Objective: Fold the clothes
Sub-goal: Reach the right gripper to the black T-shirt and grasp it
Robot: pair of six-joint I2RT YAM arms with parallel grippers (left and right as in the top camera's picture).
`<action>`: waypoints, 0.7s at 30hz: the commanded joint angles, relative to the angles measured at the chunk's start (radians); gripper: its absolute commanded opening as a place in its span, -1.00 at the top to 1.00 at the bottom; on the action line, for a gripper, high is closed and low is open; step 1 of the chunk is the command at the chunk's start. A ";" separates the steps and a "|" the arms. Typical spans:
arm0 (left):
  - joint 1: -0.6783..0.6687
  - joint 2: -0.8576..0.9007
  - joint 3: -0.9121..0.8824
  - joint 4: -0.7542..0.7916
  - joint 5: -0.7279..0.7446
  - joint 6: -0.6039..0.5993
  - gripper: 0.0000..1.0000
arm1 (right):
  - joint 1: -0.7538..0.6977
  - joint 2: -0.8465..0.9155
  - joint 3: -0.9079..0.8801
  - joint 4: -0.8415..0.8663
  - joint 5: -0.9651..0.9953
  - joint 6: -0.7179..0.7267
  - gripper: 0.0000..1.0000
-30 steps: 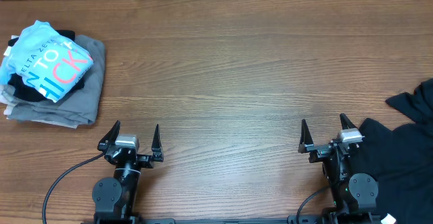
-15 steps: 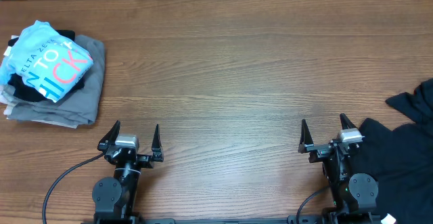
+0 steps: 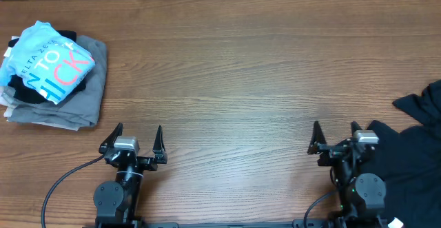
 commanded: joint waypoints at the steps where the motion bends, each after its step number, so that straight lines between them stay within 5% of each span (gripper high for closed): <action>1: -0.006 0.003 0.075 -0.015 -0.001 -0.060 -0.99 | 0.005 0.031 0.137 -0.035 0.095 0.049 -1.00; 15: -0.006 0.517 0.506 -0.274 0.000 -0.060 -0.99 | 0.005 0.603 0.618 -0.447 0.019 0.081 -1.00; 21: -0.006 0.771 0.684 -0.413 0.032 -0.060 -1.00 | 0.005 0.867 0.685 -0.410 -0.098 0.081 -1.00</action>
